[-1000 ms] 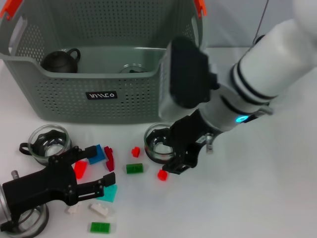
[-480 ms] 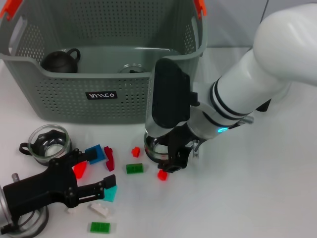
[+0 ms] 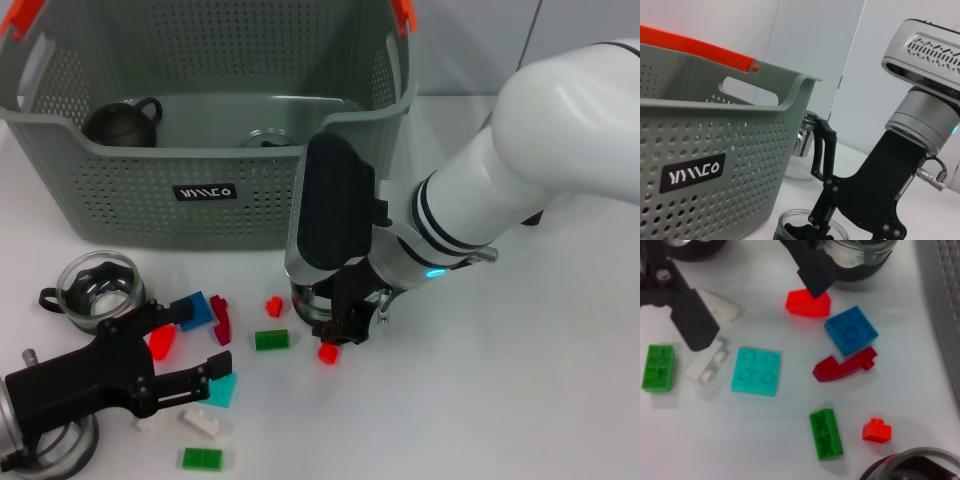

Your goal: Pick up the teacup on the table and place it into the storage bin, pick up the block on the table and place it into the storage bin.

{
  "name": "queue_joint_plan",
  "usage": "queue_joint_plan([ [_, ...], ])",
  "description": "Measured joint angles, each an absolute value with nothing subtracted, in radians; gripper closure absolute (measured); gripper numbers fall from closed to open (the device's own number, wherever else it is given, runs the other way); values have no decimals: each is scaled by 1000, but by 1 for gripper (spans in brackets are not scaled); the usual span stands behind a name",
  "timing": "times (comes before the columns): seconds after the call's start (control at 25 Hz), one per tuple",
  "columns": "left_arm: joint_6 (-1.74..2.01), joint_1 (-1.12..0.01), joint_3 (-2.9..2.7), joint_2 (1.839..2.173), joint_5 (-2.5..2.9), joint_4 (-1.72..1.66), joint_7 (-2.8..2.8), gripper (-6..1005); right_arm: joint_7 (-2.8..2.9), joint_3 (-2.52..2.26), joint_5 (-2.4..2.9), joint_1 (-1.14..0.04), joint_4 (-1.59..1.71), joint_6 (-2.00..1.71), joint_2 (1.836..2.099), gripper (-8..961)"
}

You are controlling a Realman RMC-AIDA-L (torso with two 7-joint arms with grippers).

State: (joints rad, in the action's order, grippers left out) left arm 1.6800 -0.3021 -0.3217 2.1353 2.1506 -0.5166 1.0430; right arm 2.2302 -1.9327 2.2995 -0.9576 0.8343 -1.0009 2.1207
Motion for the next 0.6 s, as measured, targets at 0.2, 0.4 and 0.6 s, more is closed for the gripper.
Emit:
queue_joint_plan([
  [0.2, 1680, -301, -320, 2135, 2151, -516, 1043, 68, 2233, -1936, 2280, -959, 836, -1003, 2118, 475],
  [0.4, 1680, -301, -319, 2135, 2151, -519, 1043, 68, 2231, -1936, 2273, -963, 843, -1015, 2116, 638],
  [0.6, 1680, -300, -319, 2134, 2151, -517, 1043, 68, 2237, -1932, 2273, -956, 856, -1036, 2112, 812],
])
